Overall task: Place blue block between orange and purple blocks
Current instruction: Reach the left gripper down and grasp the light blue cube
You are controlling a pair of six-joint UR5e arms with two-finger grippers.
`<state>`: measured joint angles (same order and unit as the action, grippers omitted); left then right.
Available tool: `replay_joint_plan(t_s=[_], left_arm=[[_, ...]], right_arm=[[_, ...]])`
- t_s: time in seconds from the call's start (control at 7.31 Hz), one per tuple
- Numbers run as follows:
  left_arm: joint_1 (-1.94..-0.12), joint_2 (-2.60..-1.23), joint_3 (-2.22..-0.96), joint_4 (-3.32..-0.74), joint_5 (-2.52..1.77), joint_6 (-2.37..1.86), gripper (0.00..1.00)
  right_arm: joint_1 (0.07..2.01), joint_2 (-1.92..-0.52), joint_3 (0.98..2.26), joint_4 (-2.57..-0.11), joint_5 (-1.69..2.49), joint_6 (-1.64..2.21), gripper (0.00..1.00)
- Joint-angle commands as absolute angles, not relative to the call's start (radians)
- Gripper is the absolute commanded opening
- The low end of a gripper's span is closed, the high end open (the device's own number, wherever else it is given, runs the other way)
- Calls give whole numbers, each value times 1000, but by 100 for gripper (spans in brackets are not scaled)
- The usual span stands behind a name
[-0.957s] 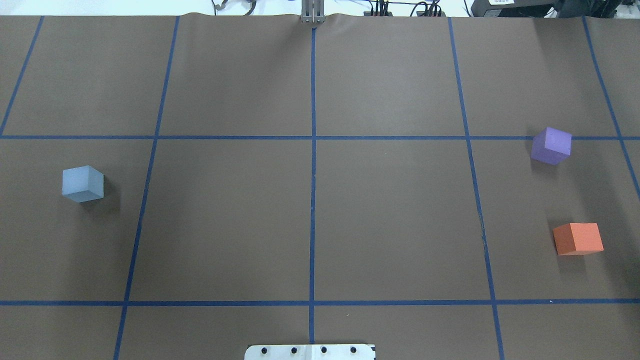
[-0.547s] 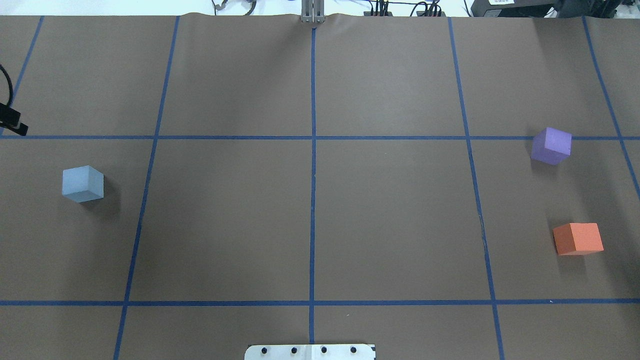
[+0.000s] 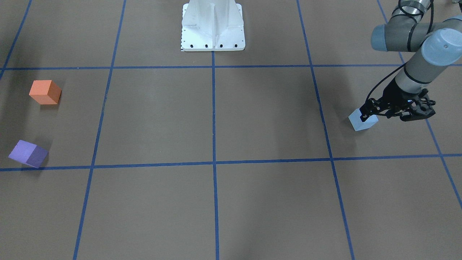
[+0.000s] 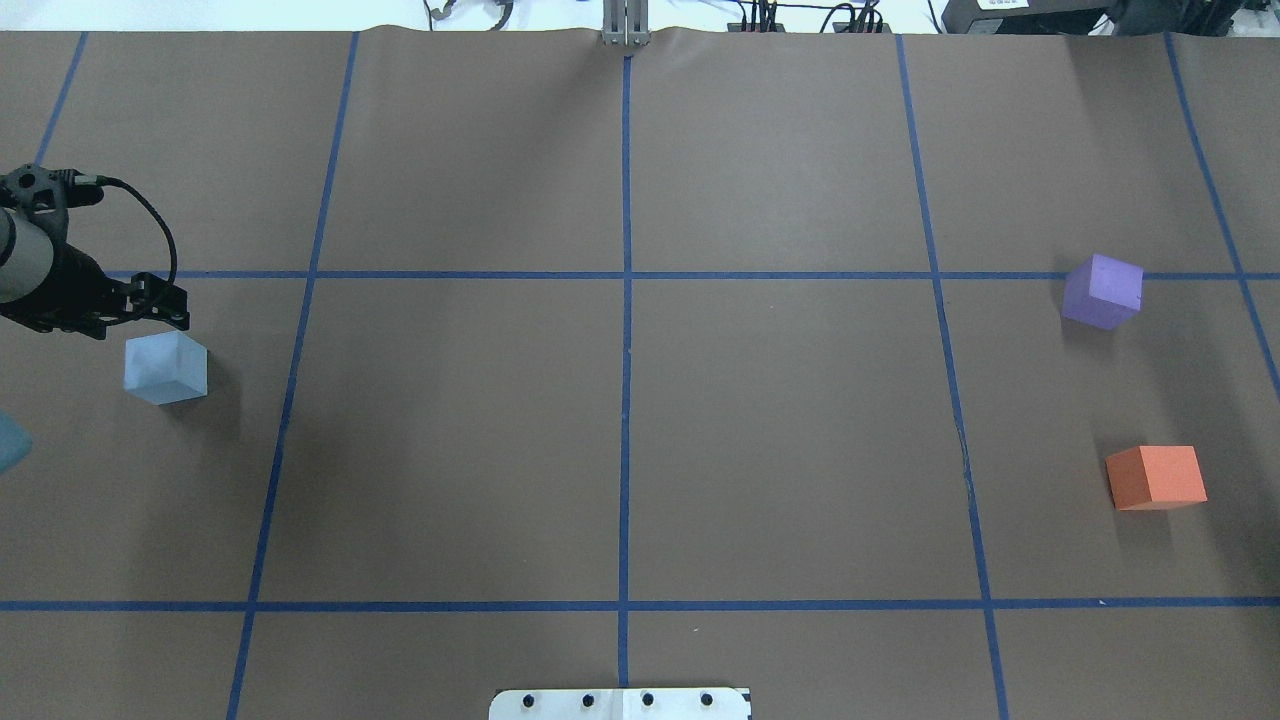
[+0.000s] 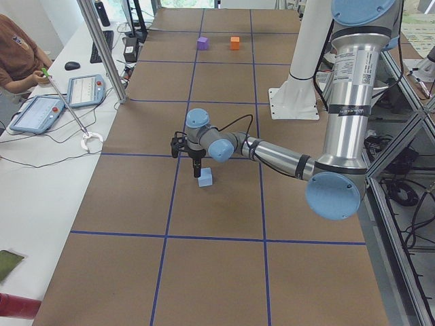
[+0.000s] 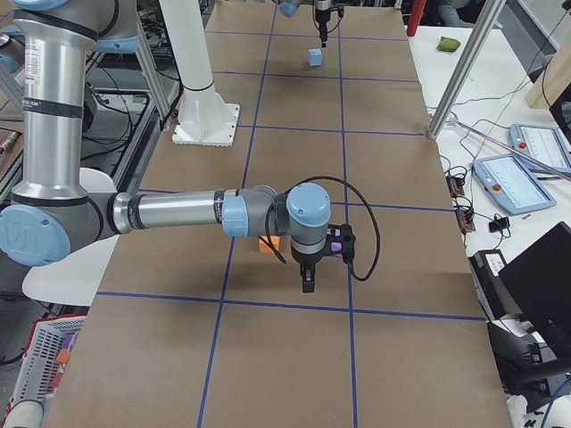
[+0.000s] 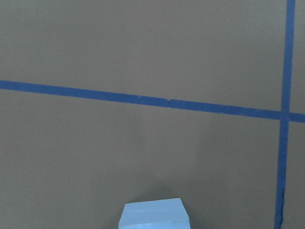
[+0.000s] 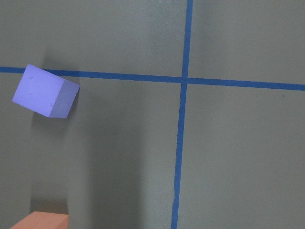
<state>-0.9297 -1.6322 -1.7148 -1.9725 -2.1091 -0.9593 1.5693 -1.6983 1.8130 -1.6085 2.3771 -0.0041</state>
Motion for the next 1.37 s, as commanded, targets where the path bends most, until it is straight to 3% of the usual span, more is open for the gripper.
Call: replay_joint_plan(t_s=[0.0,0.14,0.27,0.41,0.55,0.82,1.23], left_arm=[[-890,-1632,-1677,-1976,-2103,-960,100],[-873,-1634,-1657,-1976,-2105,-960,100],[-861,-1634,-1651,-1976,-2105,-963,92],[-862,-1634,-1657,-1970,-2106,-968,22],[-864,-1631,-1661,-1964,-2117,-959,0],[-864,-1650,-1765,-1833,-2155,-957,0],[-826,-1933,-1821,-1602,-2145,-969,0]], right_arm=[[1569,-1698,1813,-1608,2376,-5,100],[1572,-1698,1815,-1608,2376,-5,100],[1569,-1698,1816,-1608,2376,-5,100],[1569,-1698,1816,-1609,2376,-5,100],[1569,-1698,1818,-1609,2376,-3,99],[1569,-1697,1819,-1609,2376,-3,100],[1562,-1669,1825,-1609,2376,6,99]])
